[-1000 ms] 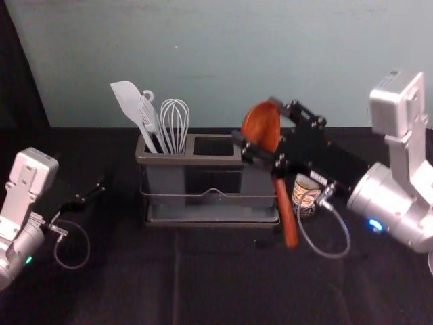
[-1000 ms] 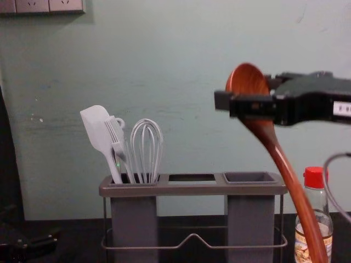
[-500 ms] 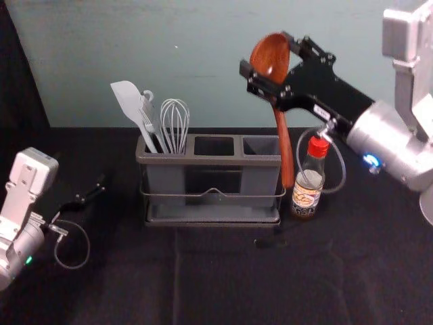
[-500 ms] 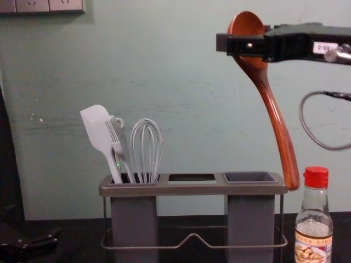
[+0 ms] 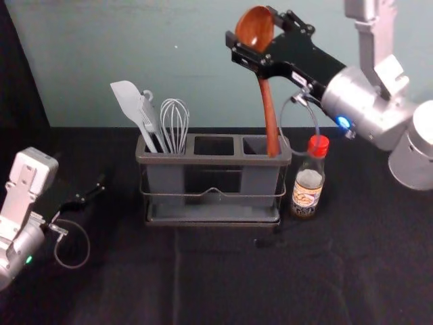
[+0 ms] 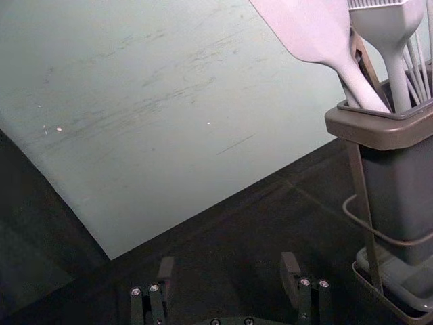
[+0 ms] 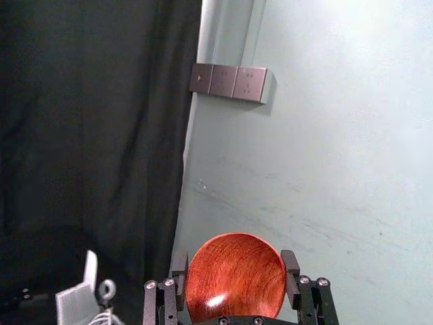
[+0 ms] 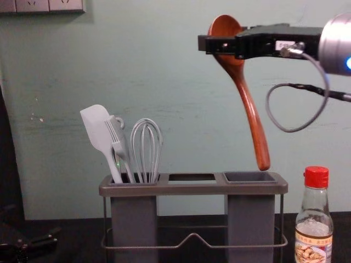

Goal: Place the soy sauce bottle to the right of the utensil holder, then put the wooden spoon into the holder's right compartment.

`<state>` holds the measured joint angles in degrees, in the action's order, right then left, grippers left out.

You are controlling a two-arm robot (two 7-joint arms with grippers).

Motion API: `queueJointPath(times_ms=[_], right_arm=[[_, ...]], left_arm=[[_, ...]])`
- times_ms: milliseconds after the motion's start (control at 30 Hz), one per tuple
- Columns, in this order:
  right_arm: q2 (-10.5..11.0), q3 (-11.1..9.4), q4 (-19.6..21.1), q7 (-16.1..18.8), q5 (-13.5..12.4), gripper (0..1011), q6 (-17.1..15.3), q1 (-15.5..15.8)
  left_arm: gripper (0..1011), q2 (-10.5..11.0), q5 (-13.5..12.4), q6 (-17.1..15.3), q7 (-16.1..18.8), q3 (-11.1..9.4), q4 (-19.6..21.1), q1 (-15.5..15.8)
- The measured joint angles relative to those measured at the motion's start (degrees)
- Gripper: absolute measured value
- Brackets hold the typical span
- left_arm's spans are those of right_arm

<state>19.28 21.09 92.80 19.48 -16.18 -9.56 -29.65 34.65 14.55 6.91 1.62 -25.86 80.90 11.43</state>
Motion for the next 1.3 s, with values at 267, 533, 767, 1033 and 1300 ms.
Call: queueJointPath(times_ms=[267, 533, 767, 1033, 1300], right_arm=[[-1.99, 1.49, -5.76, 0.55, 1.55, 839, 1.41, -3.39], [-3.15, 1.87, -10.23, 1.80, 1.94, 840, 3.53, -4.93], [-3.26, 1.98, -11.77, 2.21, 2.42, 840, 4.19, -5.07], [-1.86, 1.52, -10.27, 3.41, 2.10, 840, 4.47, -3.54], [1.16, 0.58, -5.20, 4.72, 1.12, 839, 4.46, -0.80]], left_arm=[[1011, 0.00, 0.00, 0.00, 0.00, 0.00, 0.00, 0.00], [1012, 0.00, 0.00, 0.00, 0.00, 0.00, 0.00, 0.00], [1012, 0.00, 0.00, 0.00, 0.00, 0.00, 0.00, 0.00], [1011, 0.00, 0.00, 0.00, 0.00, 0.00, 0.00, 0.00], [1011, 0.00, 0.00, 0.00, 0.00, 0.00, 0.00, 0.00]])
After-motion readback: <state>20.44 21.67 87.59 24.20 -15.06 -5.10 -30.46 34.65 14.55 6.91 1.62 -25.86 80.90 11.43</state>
